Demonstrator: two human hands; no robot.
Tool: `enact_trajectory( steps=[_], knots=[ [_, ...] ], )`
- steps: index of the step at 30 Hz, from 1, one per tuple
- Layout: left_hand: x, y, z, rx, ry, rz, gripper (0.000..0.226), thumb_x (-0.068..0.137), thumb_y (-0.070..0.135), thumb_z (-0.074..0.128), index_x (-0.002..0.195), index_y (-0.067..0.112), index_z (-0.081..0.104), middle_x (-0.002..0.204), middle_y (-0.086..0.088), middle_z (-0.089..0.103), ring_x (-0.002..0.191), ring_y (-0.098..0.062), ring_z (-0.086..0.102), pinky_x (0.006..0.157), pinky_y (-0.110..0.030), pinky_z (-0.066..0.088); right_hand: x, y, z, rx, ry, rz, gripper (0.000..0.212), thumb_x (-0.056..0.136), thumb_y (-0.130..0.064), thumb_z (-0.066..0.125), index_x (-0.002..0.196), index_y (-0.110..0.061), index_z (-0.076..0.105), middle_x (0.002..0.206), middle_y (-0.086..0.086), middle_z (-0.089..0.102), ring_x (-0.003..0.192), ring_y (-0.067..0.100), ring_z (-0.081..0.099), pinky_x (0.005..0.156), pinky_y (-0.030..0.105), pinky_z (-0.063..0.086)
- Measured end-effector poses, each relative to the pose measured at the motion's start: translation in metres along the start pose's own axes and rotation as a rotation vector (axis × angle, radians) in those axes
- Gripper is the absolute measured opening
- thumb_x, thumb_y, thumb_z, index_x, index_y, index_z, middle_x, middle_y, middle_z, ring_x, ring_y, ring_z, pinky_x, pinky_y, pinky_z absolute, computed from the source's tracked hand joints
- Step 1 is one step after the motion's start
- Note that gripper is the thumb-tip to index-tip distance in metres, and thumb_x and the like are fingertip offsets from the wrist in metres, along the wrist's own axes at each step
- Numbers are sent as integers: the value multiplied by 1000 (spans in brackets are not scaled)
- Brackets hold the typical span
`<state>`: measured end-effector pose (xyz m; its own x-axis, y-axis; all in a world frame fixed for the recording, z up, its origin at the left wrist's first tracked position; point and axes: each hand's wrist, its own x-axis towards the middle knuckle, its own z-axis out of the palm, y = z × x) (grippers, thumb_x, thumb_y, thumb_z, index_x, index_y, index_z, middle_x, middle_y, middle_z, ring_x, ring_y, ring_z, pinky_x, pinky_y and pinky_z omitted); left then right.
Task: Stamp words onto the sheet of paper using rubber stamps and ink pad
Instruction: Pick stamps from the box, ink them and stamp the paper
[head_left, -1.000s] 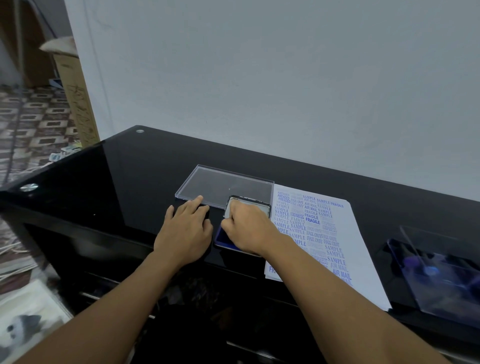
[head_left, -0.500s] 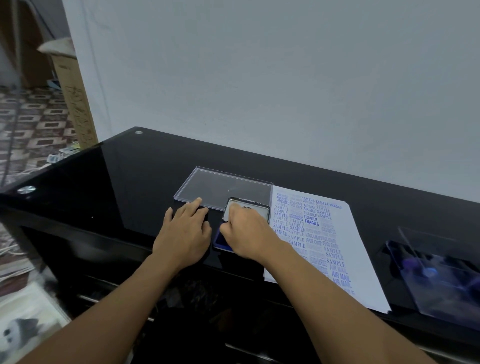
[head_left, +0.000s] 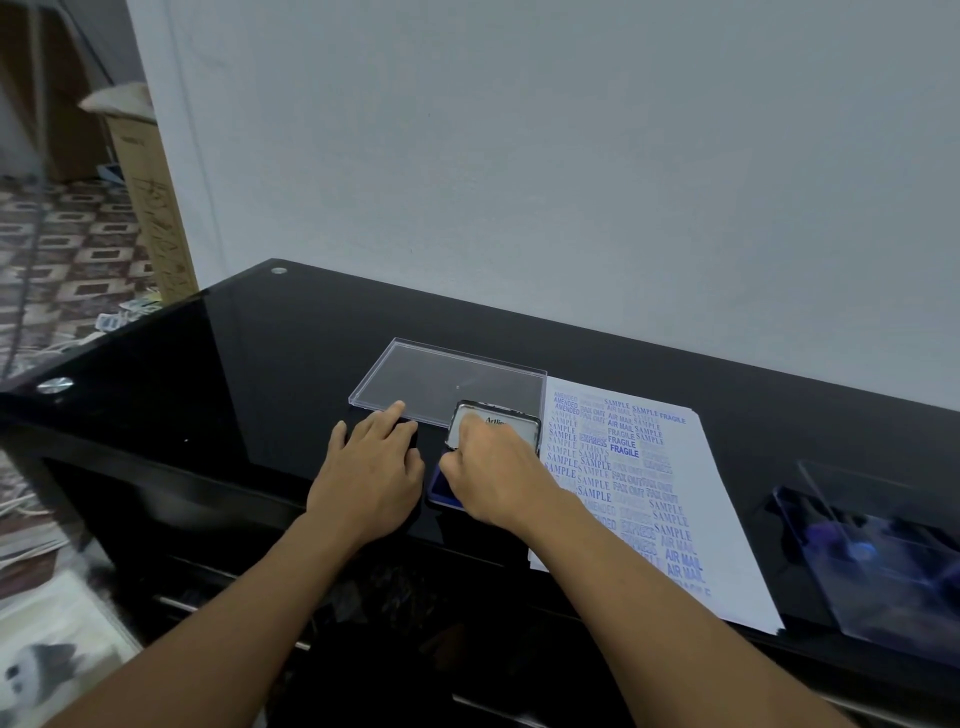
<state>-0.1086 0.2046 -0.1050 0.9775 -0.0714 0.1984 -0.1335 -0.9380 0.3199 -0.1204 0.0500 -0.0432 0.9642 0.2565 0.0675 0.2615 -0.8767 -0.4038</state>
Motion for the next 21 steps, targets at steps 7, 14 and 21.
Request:
enact_trajectory(
  steps=[7,14,21],
  knots=[
    [1,0,0,-11,3,-6,45,102,32,33,145,20,42,163,2,20,148,-15,20,121,-50,12,0,0,1,-4,-8,5,32,95,-20,47,70,-19,27,69,1,39,74,29,42,64,34,29],
    [0,0,-1,-20,0,-2,46,103,32,33,146,19,42,163,2,20,149,-15,20,121,-51,12,0,0,0,-32,-11,-6,32,95,-22,48,71,-19,27,69,0,38,70,27,40,62,33,28],
    [1,2,-4,-21,-24,-6,45,103,32,33,145,20,42,163,2,19,149,-15,19,121,-51,11,1,1,-3,-33,-11,-18,18,95,-21,48,83,-12,39,71,2,44,60,17,39,49,31,26]
  ],
)
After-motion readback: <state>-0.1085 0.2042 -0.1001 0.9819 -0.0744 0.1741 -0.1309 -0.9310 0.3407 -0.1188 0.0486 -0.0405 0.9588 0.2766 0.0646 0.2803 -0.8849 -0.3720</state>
